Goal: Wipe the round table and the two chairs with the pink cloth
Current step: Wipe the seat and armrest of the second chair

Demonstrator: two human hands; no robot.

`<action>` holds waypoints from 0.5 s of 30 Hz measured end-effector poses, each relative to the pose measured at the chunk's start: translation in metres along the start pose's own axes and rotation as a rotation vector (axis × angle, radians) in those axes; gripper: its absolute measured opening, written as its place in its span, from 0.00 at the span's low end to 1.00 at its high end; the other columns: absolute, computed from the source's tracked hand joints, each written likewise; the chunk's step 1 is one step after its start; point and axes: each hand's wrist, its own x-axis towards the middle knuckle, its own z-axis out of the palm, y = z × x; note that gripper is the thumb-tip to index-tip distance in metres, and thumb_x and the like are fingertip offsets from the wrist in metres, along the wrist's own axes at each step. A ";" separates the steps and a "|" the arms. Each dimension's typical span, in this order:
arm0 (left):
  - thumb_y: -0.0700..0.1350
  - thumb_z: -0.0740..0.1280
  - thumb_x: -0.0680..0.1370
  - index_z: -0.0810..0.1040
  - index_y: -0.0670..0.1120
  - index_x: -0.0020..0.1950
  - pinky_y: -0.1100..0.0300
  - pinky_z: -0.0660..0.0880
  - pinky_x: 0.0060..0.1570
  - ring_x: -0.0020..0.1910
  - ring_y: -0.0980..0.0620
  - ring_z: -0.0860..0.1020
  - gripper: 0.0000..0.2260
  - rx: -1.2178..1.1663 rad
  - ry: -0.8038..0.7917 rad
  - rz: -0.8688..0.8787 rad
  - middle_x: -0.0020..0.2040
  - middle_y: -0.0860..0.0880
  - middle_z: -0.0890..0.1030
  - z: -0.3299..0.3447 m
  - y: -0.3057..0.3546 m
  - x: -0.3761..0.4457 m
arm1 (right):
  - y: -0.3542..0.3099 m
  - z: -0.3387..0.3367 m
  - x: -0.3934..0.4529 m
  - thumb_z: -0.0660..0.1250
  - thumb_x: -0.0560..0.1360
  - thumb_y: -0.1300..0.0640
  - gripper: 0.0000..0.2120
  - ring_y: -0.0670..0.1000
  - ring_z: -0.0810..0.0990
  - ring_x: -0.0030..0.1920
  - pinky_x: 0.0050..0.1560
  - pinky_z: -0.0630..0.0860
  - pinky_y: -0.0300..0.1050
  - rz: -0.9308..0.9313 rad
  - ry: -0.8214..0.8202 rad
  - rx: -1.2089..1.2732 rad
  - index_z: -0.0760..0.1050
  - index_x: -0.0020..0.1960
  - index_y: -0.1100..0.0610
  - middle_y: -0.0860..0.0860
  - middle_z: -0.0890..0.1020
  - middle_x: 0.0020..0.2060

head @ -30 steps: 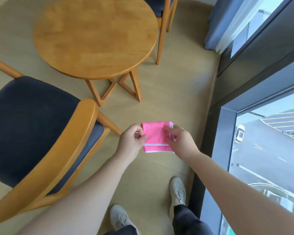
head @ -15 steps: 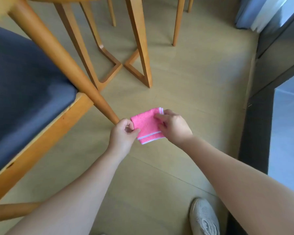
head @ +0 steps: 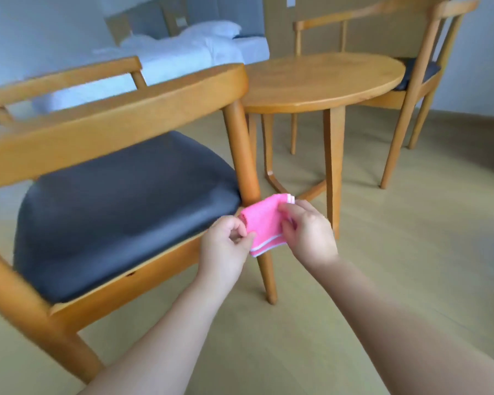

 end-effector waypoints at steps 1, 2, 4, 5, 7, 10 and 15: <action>0.37 0.74 0.68 0.71 0.57 0.34 0.70 0.71 0.38 0.38 0.59 0.79 0.17 0.016 0.025 0.016 0.37 0.55 0.78 -0.008 0.003 0.007 | -0.006 0.001 0.007 0.65 0.75 0.66 0.14 0.59 0.80 0.50 0.47 0.77 0.48 -0.022 0.019 0.040 0.80 0.59 0.60 0.56 0.80 0.54; 0.37 0.74 0.68 0.72 0.57 0.34 0.70 0.71 0.38 0.39 0.60 0.79 0.17 0.031 0.049 0.032 0.37 0.56 0.79 -0.015 0.006 0.014 | -0.011 0.004 0.013 0.66 0.75 0.65 0.14 0.58 0.80 0.51 0.50 0.77 0.47 -0.041 0.031 0.068 0.79 0.61 0.61 0.56 0.79 0.56; 0.36 0.73 0.69 0.73 0.57 0.34 0.73 0.72 0.39 0.40 0.61 0.79 0.16 0.055 0.078 0.065 0.39 0.56 0.80 -0.024 0.012 0.023 | -0.021 0.011 0.023 0.66 0.77 0.61 0.17 0.55 0.79 0.54 0.54 0.77 0.45 -0.050 0.033 0.114 0.75 0.65 0.61 0.54 0.76 0.59; 0.35 0.73 0.69 0.75 0.56 0.35 0.73 0.73 0.40 0.41 0.62 0.80 0.16 0.062 0.074 0.081 0.40 0.56 0.80 -0.028 0.015 0.025 | -0.025 0.014 0.026 0.66 0.77 0.59 0.18 0.54 0.78 0.55 0.55 0.77 0.45 -0.033 0.032 0.135 0.73 0.67 0.61 0.54 0.75 0.61; 0.33 0.71 0.70 0.77 0.54 0.38 0.71 0.75 0.41 0.43 0.62 0.79 0.15 0.085 0.050 0.116 0.43 0.55 0.79 -0.033 0.022 0.024 | -0.029 0.022 0.028 0.65 0.78 0.56 0.20 0.54 0.77 0.57 0.56 0.76 0.46 0.014 0.037 0.173 0.71 0.68 0.60 0.54 0.69 0.66; 0.32 0.68 0.71 0.77 0.51 0.40 0.70 0.75 0.39 0.40 0.60 0.78 0.12 0.181 0.018 0.182 0.43 0.56 0.77 -0.046 0.029 0.020 | -0.029 0.034 0.026 0.62 0.79 0.53 0.22 0.59 0.72 0.63 0.59 0.75 0.48 0.053 0.046 0.191 0.65 0.71 0.58 0.56 0.58 0.73; 0.36 0.67 0.74 0.76 0.54 0.41 0.70 0.71 0.35 0.35 0.58 0.75 0.11 0.362 -0.121 0.249 0.38 0.58 0.75 -0.080 0.037 0.010 | -0.041 0.055 0.023 0.55 0.80 0.43 0.31 0.57 0.60 0.73 0.68 0.69 0.53 0.106 0.027 0.162 0.49 0.77 0.56 0.54 0.50 0.77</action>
